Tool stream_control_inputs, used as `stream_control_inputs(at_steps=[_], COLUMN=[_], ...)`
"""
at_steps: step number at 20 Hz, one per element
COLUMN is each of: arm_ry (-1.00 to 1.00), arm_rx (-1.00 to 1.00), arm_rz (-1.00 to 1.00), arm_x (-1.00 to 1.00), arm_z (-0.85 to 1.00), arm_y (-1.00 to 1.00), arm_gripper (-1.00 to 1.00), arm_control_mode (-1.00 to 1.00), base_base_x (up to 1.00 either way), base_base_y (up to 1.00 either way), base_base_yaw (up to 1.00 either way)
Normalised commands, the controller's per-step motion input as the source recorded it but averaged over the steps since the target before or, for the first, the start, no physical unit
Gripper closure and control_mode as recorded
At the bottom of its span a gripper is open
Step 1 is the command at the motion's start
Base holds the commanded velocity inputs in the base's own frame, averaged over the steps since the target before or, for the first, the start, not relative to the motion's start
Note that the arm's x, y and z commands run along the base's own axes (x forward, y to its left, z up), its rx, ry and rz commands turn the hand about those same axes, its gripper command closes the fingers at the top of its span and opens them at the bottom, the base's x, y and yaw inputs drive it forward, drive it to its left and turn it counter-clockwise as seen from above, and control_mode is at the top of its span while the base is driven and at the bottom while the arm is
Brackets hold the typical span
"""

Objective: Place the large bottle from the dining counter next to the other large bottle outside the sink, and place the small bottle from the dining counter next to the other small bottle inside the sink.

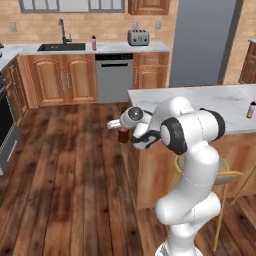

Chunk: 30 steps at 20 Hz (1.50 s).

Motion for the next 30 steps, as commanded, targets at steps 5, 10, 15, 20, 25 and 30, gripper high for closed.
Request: stream_control_inputs(at_steps=[5, 10, 15, 20, 25, 30], arm_ry=[0.00, 0.00, 0.00, 0.00, 0.00, 0.00], arm_rx=[0.00, 0.00, 0.00, 0.00, 0.00, 0.00], arm_rz=[0.00, 0.00, 0.00, 0.00, 0.00, 0.00], arm_x=[0.00, 0.00, 0.00, 0.00, 0.00, 0.00], arm_z=[0.00, 0.00, 0.00, 0.00, 0.00, 0.00], arm_y=[0.00, 0.00, 0.00, 0.00, 0.00, 0.00], arm_gripper=[1.00, 1.00, 1.00, 1.00, 1.00, 1.00], arm_control_mode=[1.00, 1.00, 1.00, 1.00, 1.00, 1.00], base_base_x=[0.45, 0.58, 0.76, 0.75, 0.84, 0.89], base_base_y=[0.78, 0.63, 0.49, 0.35, 0.21, 0.11], base_base_yaw=[0.04, 0.02, 0.00, 0.00, 0.00, 0.00])
